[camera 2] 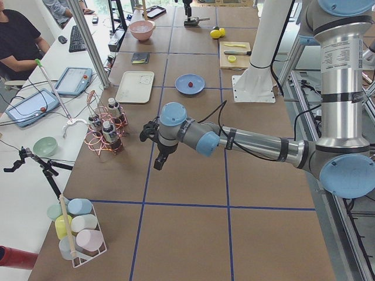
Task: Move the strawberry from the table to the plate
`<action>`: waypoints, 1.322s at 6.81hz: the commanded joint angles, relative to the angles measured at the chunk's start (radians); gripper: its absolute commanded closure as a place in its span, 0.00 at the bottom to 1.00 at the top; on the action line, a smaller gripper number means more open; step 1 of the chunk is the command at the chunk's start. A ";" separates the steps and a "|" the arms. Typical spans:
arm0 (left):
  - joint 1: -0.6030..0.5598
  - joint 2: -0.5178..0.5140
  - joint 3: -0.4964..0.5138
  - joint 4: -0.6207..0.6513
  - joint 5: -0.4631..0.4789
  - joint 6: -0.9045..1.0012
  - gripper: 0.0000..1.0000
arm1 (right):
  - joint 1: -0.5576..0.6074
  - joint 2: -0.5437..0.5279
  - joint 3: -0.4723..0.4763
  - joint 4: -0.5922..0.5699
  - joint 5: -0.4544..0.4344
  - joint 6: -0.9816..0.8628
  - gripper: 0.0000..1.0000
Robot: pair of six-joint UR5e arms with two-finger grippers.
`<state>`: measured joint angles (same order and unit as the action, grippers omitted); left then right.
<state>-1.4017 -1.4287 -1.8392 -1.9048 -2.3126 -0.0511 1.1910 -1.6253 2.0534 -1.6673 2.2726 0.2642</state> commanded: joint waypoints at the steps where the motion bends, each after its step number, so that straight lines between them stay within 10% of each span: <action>1: -0.040 0.054 0.003 0.015 -0.007 0.060 0.00 | 0.149 -0.127 -0.036 0.000 0.051 -0.232 0.00; 9: -0.045 0.054 0.017 0.153 -0.022 0.028 0.00 | 0.249 -0.192 -0.077 -0.003 0.108 -0.227 0.00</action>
<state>-1.4452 -1.3770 -1.8211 -1.7515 -2.3335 -0.0234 1.4384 -1.8178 1.9891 -1.6728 2.3829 0.0423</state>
